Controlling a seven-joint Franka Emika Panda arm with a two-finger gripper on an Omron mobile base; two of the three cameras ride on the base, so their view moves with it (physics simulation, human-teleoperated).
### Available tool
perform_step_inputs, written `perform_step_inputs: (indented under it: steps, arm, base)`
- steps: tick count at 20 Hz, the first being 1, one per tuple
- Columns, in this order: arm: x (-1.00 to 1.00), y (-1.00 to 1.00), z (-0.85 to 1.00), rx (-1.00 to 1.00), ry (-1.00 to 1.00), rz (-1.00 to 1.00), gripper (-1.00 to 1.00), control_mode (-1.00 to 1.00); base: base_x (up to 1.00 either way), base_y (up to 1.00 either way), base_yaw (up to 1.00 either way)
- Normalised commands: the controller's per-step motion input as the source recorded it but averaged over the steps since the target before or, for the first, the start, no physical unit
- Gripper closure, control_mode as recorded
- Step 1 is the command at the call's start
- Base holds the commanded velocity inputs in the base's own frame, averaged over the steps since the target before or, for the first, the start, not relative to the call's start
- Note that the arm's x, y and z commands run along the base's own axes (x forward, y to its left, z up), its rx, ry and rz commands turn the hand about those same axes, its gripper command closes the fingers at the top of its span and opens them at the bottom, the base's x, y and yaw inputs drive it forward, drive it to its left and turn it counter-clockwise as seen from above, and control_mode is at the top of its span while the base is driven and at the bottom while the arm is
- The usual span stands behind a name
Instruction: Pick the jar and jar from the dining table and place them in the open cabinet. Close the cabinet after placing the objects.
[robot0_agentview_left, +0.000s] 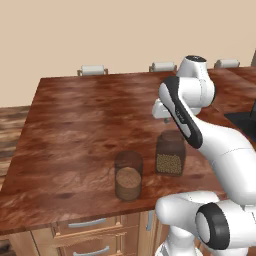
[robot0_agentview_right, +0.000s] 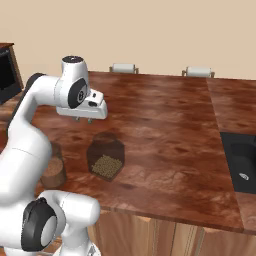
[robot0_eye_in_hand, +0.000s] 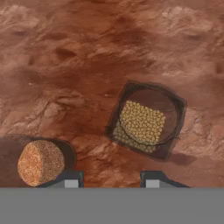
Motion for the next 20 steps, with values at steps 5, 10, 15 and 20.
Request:
perform_step_inputs:
  steps: [5,10,15,20]
  arm:
    - [-0.52,0.0,0.16,0.01,-0.02,0.0,-1.0,-1.0]
    - [-0.2,0.55,0.2,0.0,0.03,-0.03,-1.0,-1.0]
    - [-0.01,0.96,-0.33,0.0,0.17,-0.11,-1.0,-1.0]
    - [-0.23,0.59,-0.2,-0.03,0.3,-0.05,-1.0,-1.0]
  base:
    - [0.0,0.0,0.0]
    - [0.0,0.0,0.0]
    - [0.0,0.0,0.0]
    - [0.0,0.0,0.0]
